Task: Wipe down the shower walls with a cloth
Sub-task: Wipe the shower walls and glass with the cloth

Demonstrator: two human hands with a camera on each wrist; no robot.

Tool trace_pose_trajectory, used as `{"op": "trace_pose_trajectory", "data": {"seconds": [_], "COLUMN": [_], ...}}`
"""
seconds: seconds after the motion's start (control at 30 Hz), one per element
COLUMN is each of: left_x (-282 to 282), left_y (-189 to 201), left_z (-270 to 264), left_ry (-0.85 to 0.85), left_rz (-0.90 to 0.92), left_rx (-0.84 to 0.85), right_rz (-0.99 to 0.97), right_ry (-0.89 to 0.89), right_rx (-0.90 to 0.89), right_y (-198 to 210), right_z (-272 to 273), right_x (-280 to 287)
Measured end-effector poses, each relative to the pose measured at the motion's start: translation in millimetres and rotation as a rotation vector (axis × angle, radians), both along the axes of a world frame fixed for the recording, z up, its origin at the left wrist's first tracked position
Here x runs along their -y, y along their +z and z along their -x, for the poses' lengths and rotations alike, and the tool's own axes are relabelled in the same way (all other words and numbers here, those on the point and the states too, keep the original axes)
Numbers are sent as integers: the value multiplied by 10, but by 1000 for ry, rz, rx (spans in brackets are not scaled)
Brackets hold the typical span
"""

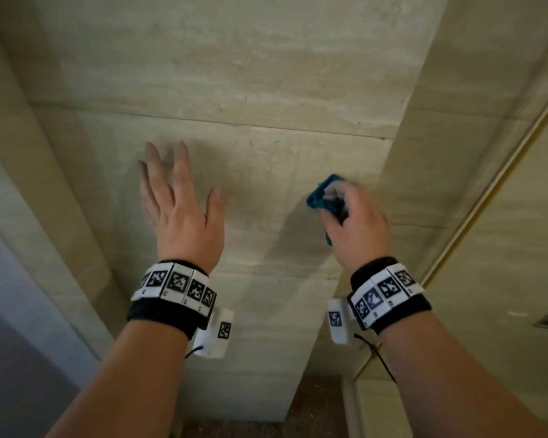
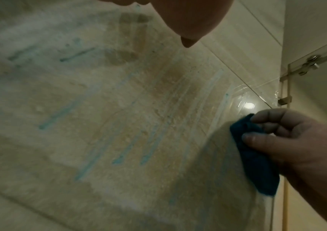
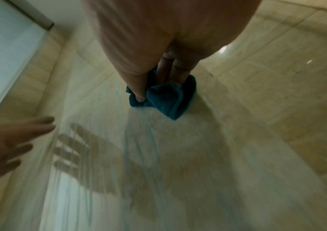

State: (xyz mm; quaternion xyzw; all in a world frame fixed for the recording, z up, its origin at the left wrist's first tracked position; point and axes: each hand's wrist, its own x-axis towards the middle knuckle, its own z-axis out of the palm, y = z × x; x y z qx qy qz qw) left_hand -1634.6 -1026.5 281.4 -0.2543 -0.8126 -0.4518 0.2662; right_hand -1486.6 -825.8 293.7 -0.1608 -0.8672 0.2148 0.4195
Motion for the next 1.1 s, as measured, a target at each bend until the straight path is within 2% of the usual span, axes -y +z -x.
{"op": "trace_pose_trajectory", "data": {"seconds": [0.07, 0.17, 0.23, 0.27, 0.37, 0.47, 0.53, 0.6, 0.73, 0.97, 1.1], "left_x": [55, 120, 163, 195, 310, 409, 456, 496, 520, 353, 202], "left_y": [-27, -29, -17, -12, 2, -14, -33, -41, -64, -20, 69], "left_z": [-60, -190, -288, -334, -455, -560, -617, -646, -611, -299, -44], "left_ry": [30, 69, 80, 85, 119, 148, 157, 166, 140, 30, -44], "left_rz": [34, 58, 81, 94, 119, 111, 115, 117, 124, 119, 101], "left_rx": [39, 80, 97, 102, 121, 158, 168, 173, 199, 267, 284], "right_rz": [-38, -94, -82, -57, -22, -22, 20, 42, 37, -4, -61], "right_ry": [38, 64, 80, 74, 38, 38, 21, 18, 31, 46, 81], "right_rx": [101, 396, 517, 524, 321, 5, -123, -195, -217, -148, -5], "right_y": [-266, -708, -851, -825, -456, 273, 762, 1050, 1014, 799, 334], "right_z": [3, -51, -110, -133, -149, -133, -92, -39, 15, 109, 136], "right_x": [-1, 4, -15, -15, -7, -14, -47, -61, -25, 55, 133]}}
